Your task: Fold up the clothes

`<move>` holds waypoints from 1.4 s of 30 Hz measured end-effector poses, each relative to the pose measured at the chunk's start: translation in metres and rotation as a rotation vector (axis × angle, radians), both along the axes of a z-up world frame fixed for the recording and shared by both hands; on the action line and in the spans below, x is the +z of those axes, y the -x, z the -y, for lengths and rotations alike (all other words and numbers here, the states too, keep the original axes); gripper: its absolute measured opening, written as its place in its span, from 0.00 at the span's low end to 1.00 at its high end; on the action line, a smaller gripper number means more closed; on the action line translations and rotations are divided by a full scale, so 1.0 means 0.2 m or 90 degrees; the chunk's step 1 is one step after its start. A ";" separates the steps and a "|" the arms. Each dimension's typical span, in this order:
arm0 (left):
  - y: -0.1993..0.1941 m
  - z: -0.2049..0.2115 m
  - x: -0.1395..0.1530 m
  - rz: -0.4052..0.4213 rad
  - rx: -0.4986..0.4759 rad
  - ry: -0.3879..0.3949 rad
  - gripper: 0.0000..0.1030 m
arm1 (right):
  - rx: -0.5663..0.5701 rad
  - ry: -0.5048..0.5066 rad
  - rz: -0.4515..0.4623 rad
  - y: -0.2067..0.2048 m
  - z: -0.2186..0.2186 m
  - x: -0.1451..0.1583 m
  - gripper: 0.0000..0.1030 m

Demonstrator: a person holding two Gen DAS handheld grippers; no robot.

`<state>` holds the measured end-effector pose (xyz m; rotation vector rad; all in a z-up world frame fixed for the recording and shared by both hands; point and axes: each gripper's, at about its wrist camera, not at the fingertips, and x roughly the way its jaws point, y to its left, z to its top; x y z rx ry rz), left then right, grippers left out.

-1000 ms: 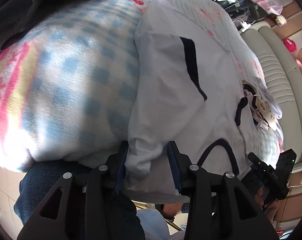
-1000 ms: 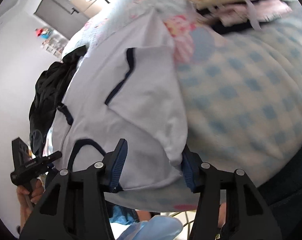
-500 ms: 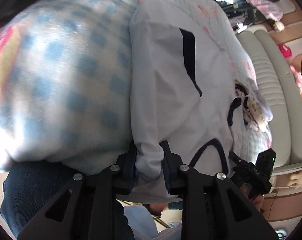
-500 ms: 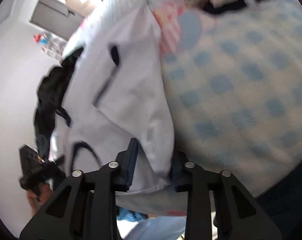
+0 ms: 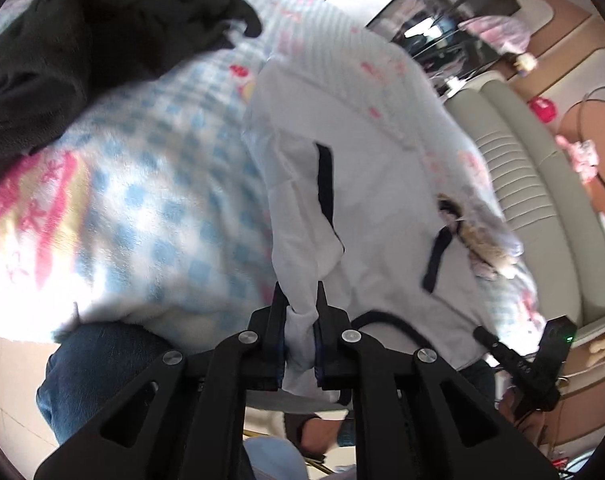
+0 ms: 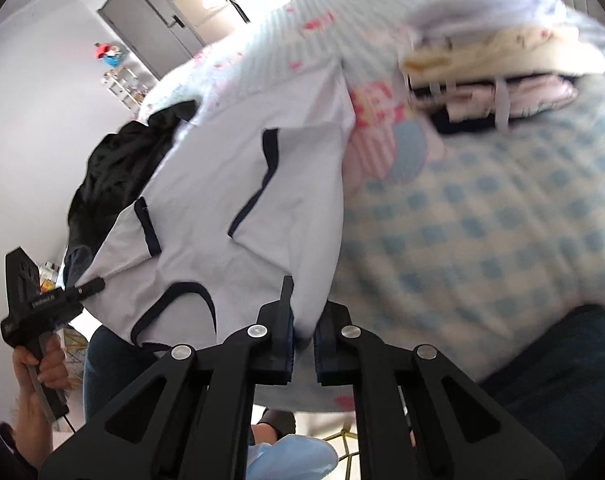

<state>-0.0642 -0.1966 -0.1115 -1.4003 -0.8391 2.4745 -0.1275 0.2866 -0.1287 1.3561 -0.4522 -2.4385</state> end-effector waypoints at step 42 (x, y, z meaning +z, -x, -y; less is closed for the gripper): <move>-0.22 -0.06 -0.15 0.049 -0.025 -0.017 0.10 | -0.045 -0.048 0.138 -0.32 -0.16 -0.25 0.43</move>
